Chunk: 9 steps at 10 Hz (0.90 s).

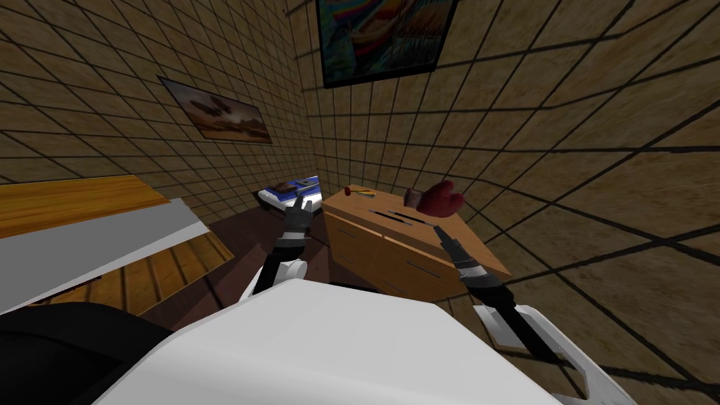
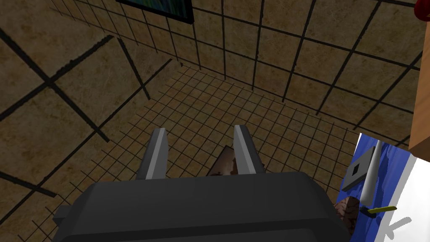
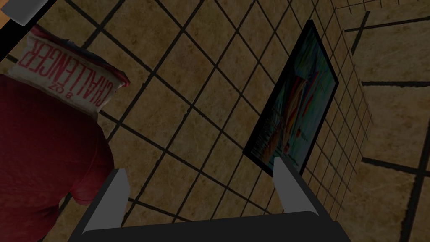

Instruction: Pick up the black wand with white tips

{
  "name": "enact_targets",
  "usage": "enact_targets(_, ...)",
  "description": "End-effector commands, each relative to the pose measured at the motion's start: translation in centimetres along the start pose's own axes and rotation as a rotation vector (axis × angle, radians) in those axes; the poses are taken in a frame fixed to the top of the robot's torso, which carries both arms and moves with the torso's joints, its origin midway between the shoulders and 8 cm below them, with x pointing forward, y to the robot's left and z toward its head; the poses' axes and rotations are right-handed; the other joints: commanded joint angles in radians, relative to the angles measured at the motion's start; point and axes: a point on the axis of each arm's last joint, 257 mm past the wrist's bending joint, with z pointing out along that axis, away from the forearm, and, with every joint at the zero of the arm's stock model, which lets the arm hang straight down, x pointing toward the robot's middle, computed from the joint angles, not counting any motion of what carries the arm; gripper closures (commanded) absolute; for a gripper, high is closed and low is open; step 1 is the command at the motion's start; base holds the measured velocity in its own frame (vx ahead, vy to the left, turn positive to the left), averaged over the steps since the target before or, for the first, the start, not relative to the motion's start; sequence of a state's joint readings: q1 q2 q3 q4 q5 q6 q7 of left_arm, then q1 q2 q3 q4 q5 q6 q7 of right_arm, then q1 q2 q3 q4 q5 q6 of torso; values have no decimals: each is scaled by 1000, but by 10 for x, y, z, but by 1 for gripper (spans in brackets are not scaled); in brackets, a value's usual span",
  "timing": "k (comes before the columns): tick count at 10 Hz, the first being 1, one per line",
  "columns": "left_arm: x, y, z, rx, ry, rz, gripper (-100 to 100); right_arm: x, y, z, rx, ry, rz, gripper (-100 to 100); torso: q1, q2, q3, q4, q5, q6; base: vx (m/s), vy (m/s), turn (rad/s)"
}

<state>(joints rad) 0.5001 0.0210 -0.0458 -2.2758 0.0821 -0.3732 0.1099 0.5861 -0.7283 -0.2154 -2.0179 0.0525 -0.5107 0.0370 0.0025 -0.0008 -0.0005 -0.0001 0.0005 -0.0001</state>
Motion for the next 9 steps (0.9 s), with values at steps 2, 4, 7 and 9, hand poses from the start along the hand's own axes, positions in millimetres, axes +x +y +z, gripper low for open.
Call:
enact_targets(2, 0, 0, 0, 0, 0, 0, 0, 2, -24, -10, 43, 79, -63, -100, 0, 0, 0, 0, 0, 0, 11, 62, 26)
enact_targets(4, 0, 0, 0, 0, 0, 0, 0, 2, -22, -7, 30, 114, -89, -100, 1, 0, 0, 0, 0, 0, 9, 41, 5)
enact_targets(7, 0, 0, 0, 0, 0, 0, 0, 2, -37, -12, 53, 183, -145, -100, 1, 0, 0, 0, 0, 0, 9, 42, 20)
enact_targets(9, 0, 0, 0, 0, 0, 0, 0, 1, -53, -19, 76, 247, -197, -100, 1, 0, 0, 0, 0, 0, 17, 58, 39)
